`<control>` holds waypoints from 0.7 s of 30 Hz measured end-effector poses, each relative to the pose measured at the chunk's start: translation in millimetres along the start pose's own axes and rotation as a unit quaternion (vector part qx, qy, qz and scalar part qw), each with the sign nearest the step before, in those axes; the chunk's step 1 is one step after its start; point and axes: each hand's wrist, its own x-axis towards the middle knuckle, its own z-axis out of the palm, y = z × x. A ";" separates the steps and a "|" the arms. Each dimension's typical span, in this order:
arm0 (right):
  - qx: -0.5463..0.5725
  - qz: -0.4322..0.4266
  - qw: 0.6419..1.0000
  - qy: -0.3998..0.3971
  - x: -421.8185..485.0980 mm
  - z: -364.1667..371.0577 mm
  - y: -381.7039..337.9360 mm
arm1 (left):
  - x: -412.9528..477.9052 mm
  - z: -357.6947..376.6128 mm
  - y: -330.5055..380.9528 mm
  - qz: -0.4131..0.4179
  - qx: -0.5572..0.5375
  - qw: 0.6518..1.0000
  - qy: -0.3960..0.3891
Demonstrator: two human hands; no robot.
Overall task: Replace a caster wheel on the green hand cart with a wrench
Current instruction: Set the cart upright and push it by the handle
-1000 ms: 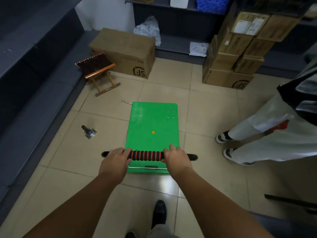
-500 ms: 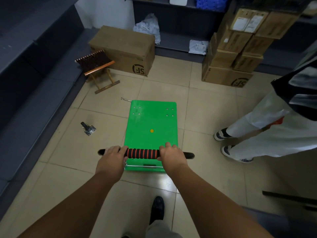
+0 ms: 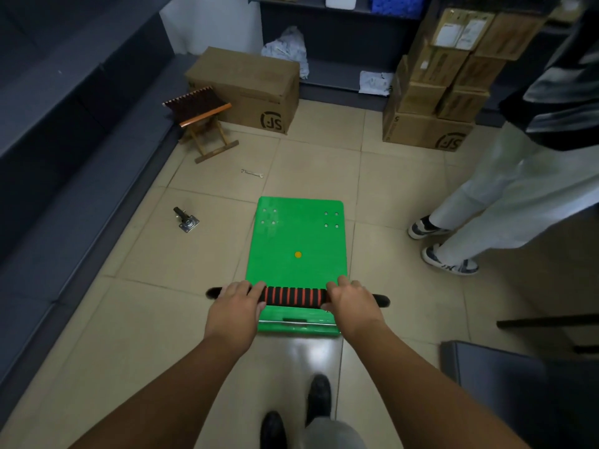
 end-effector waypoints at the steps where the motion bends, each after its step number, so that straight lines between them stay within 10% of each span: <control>1: -0.001 0.000 1.000 -0.001 -15.1 9.5 -4.5 | -18.4 0.4 2.5 -0.007 -0.002 1.000 -0.008; 21: -0.018 -0.027 0.999 -0.019 -307.1 160.2 -79.4 | -350.9 -22.1 62.0 -0.075 -0.057 0.991 -0.095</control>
